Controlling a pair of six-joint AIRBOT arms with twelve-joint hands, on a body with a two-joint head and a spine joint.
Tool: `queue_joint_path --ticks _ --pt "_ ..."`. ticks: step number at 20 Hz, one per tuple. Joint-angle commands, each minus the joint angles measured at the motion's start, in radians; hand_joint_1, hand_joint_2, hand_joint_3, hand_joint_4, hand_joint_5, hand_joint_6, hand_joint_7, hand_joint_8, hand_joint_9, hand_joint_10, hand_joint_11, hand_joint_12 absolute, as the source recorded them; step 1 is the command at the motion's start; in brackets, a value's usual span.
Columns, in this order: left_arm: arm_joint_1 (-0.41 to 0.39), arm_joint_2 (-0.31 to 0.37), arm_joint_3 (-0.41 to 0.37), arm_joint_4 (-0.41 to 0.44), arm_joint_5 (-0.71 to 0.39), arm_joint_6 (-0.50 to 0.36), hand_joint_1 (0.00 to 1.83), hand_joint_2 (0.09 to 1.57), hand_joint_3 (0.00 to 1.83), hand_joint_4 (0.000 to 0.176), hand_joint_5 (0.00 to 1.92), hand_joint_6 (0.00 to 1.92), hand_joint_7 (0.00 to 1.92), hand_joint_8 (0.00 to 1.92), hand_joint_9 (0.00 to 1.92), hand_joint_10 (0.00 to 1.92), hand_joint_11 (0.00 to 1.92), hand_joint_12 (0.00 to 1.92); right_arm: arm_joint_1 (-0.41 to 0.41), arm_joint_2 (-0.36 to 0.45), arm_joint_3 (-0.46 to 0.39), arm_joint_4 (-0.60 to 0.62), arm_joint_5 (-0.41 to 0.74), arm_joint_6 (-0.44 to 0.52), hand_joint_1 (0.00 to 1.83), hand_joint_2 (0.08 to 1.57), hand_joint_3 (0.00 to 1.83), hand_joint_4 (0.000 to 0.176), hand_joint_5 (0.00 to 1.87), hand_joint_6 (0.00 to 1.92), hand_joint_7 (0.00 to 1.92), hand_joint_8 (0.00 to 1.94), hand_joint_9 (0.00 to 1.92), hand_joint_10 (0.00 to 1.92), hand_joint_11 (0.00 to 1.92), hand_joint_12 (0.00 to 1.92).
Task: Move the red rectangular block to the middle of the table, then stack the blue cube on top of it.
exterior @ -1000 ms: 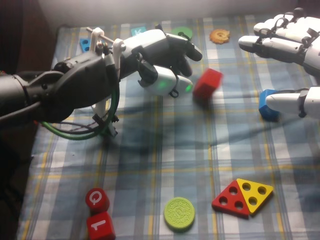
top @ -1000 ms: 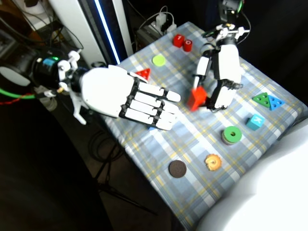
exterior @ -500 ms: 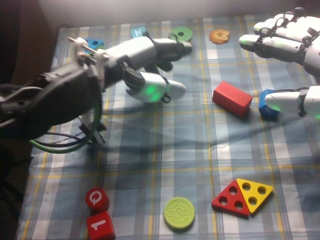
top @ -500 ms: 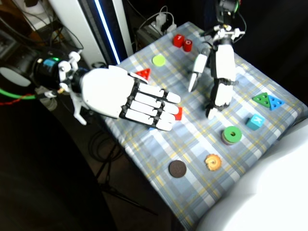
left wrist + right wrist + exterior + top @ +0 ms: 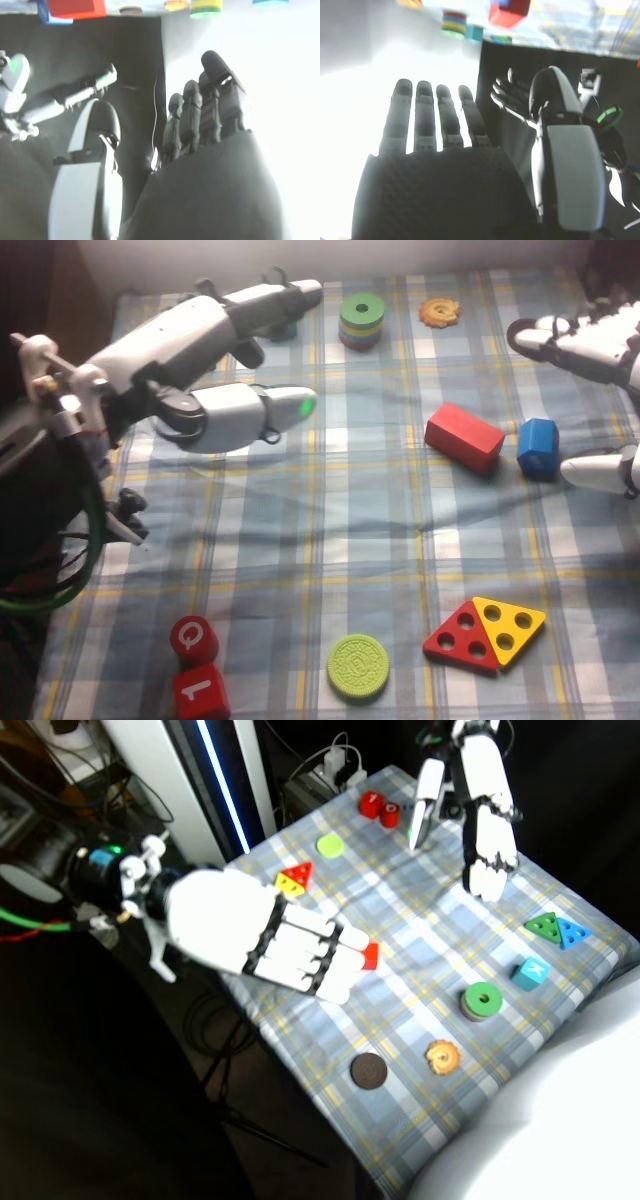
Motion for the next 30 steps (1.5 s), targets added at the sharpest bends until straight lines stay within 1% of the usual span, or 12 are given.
queue_joint_path --ticks 1,4,9,11,14,16,19,20,23,25,27,30 --pt "0.005 0.017 -0.005 0.034 -0.174 -0.050 0.74 1.31 0.00 0.000 0.20 0.00 0.24 0.00 0.17 0.39 0.00 1.32 0.001 -0.010 0.011 0.021 0.105 0.004 0.57 1.17 0.00 0.000 0.07 0.02 0.13 0.01 0.01 0.38 0.00 1.24" --pt "0.047 0.047 -0.007 0.059 -0.246 -0.179 0.88 1.30 0.00 0.000 0.21 0.01 0.24 0.00 0.19 0.39 0.00 1.31 -0.015 -0.037 0.034 0.056 0.095 0.004 0.67 1.16 0.00 0.000 0.13 0.03 0.23 0.03 0.00 0.59 0.00 1.26" --pt "0.073 0.071 -0.034 0.059 -0.297 -0.187 0.90 1.29 0.00 0.000 0.21 0.00 0.24 0.00 0.19 0.29 0.00 1.20 -0.025 -0.088 0.072 0.104 0.085 0.004 0.68 1.19 0.00 0.000 0.24 0.03 0.33 0.02 0.02 0.69 0.00 1.20" --pt "0.078 0.072 -0.035 0.057 -0.302 -0.188 0.87 1.28 0.00 0.000 0.23 0.00 0.24 0.00 0.23 0.17 0.00 1.22 -0.025 -0.105 0.083 0.120 0.083 0.004 0.66 1.20 0.00 0.000 0.30 0.03 0.42 0.05 0.04 0.91 0.00 1.44" --pt "0.087 0.075 -0.035 0.050 -0.303 -0.194 0.88 1.27 0.00 0.000 0.25 0.01 0.31 0.01 0.32 0.18 0.00 1.36 -0.025 -0.126 0.092 0.135 0.083 0.004 0.63 1.23 0.00 0.000 0.37 0.06 0.26 0.84 0.03 1.31 0.00 1.67" --pt "0.093 0.075 -0.035 0.044 -0.303 -0.196 0.88 1.27 0.00 0.000 0.26 0.01 0.31 0.01 0.29 0.15 0.00 1.28 -0.024 -0.140 0.098 0.146 0.086 0.004 0.61 1.25 0.00 0.000 0.39 0.11 0.21 1.04 0.05 1.42 0.00 1.77" --pt "0.095 0.075 -0.035 0.042 -0.303 -0.196 0.89 1.26 0.00 0.000 0.27 0.00 0.30 0.00 0.29 0.13 0.00 1.28 -0.024 -0.156 0.106 0.158 0.096 0.016 0.64 1.29 0.00 0.000 0.33 0.70 0.31 1.30 0.19 1.70 0.05 1.92" --pt "0.095 0.075 -0.035 0.041 -0.303 -0.196 0.89 1.27 0.00 0.000 0.26 0.00 0.30 0.00 0.29 0.13 0.00 1.30 -0.024 -0.161 0.110 0.158 0.096 0.023 1.03 1.35 0.00 0.000 0.43 1.33 0.60 1.64 0.33 1.81 0.19 1.92" --pt "0.098 0.075 -0.035 0.037 -0.304 -0.196 0.86 1.28 0.00 0.000 0.25 0.00 0.29 0.00 0.28 0.12 0.00 1.28 -0.024 -0.169 0.119 0.158 0.096 0.031 1.23 1.34 0.01 0.000 0.54 1.47 0.63 1.62 0.45 1.90 0.22 1.92" --pt "0.102 0.076 -0.035 0.037 -0.306 -0.199 0.87 1.28 0.00 0.000 0.26 0.00 0.28 0.00 0.27 0.11 0.00 1.23 -0.024 -0.168 0.119 0.155 0.096 0.031 1.14 1.33 0.00 0.000 0.57 1.40 0.68 1.69 0.39 1.87 0.38 1.92" --pt "0.108 0.080 -0.035 0.037 -0.315 -0.208 0.88 1.28 0.00 0.000 0.27 0.00 0.30 0.00 0.28 0.10 0.00 1.25 -0.015 -0.159 0.114 0.122 0.102 0.051 1.14 1.34 0.00 0.000 0.58 1.36 0.62 1.82 0.32 1.92 0.22 1.92" --pt "0.113 0.086 -0.035 0.035 -0.321 -0.212 0.83 1.30 0.00 0.000 0.25 0.00 0.28 0.00 0.27 0.09 0.00 1.20 0.013 -0.142 0.105 0.073 0.110 0.070 1.15 1.32 0.00 0.000 0.63 1.30 0.65 1.77 0.37 1.92 0.28 1.92"
